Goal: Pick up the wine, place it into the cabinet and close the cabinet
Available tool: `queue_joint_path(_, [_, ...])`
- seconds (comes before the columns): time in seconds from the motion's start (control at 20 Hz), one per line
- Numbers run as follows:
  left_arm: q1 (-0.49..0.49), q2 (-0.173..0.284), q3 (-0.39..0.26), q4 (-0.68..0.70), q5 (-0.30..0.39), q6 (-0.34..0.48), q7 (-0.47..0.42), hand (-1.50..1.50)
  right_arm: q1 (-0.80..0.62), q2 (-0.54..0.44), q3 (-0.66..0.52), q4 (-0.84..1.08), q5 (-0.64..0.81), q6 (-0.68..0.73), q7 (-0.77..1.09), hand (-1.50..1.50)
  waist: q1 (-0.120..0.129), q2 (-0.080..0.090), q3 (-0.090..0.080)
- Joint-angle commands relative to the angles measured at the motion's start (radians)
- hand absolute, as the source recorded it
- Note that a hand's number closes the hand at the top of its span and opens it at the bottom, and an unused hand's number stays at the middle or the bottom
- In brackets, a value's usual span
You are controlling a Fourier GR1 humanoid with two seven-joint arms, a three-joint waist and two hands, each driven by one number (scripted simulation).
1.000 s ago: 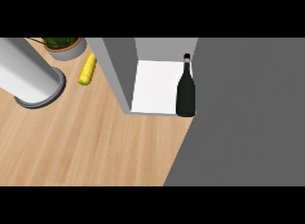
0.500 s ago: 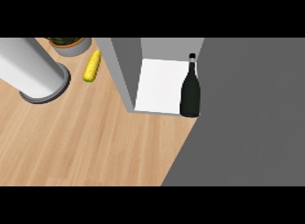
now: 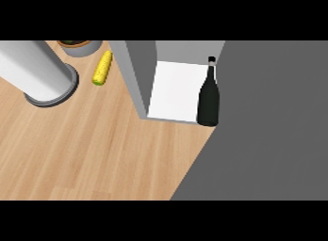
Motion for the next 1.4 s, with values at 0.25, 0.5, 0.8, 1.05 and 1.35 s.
queue_joint_path(0.25, [-0.03,0.01,0.014,-0.01,0.005,-0.017,0.008,1.5,-0.095,0.152,-0.028,0.16,0.072,-0.128,0.025,1.5,0.027,0.022,0.0])
queue_joint_path(0.5, [-0.034,0.002,-0.007,-0.01,-0.006,-0.04,0.006,1.5,-0.161,0.153,-0.101,0.177,0.086,-0.101,0.022,1.5,0.05,0.026,-0.004])
queue_joint_path(0.8, [-0.048,0.006,-0.012,-0.01,-0.009,-0.056,0.012,1.5,-0.34,0.156,-0.206,0.32,0.102,-0.148,0.018,1.5,0.1,0.034,-0.003])
queue_joint_path(1.05, [-0.087,0.004,-0.01,-0.019,-0.004,-0.066,0.021,1.5,-0.542,0.159,-0.252,0.475,0.163,-0.247,0.024,1.5,0.118,0.042,0.0])
queue_joint_path(1.35, [-0.105,-0.003,-0.028,-0.003,-0.016,-0.072,0.034,1.5,-0.762,0.159,-0.324,0.704,0.215,-0.336,0.035,1.5,0.134,0.055,0.002])
